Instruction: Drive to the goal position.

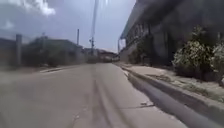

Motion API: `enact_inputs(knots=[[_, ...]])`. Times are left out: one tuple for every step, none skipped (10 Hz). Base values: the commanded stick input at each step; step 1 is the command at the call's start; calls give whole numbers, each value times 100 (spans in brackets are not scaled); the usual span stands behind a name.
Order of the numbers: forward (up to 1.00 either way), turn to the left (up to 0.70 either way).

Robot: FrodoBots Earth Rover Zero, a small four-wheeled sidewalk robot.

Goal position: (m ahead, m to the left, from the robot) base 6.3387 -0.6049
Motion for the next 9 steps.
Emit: enact_inputs(knots=[[70,0],[70,0],[70,0],[70,0],[70,0],[70,0],[70,0],[70,0],[70,0]])
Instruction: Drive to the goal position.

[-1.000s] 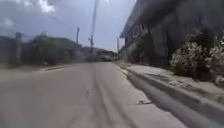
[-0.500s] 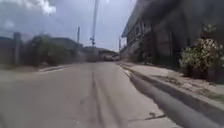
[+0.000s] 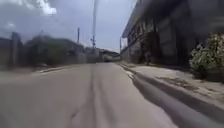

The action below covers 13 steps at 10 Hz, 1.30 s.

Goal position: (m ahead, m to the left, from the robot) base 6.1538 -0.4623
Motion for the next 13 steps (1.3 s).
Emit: enact_inputs(knots=[[70,0],[70,0],[70,0],[70,0],[70,0],[70,0],[70,0],[70,0],[70,-5],[70,-34],[70,-35],[70,-34],[70,-21]])
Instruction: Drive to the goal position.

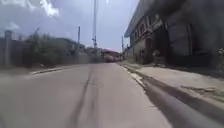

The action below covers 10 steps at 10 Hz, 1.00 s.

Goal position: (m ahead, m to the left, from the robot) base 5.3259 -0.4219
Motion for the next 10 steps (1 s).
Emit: enact_inputs(knots=[[70,-8],[70,0],[70,0],[70,0],[70,0],[70,0],[70,0],[70,0],[70,0],[70,0]])
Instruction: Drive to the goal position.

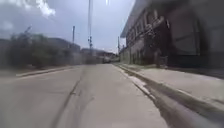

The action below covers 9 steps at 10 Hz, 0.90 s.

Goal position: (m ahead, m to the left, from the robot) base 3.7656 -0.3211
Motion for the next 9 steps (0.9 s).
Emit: enact_inputs(knots=[[70,0],[70,0],[70,0],[70,0],[70,0],[70,0],[70,0],[70,0],[70,0]])
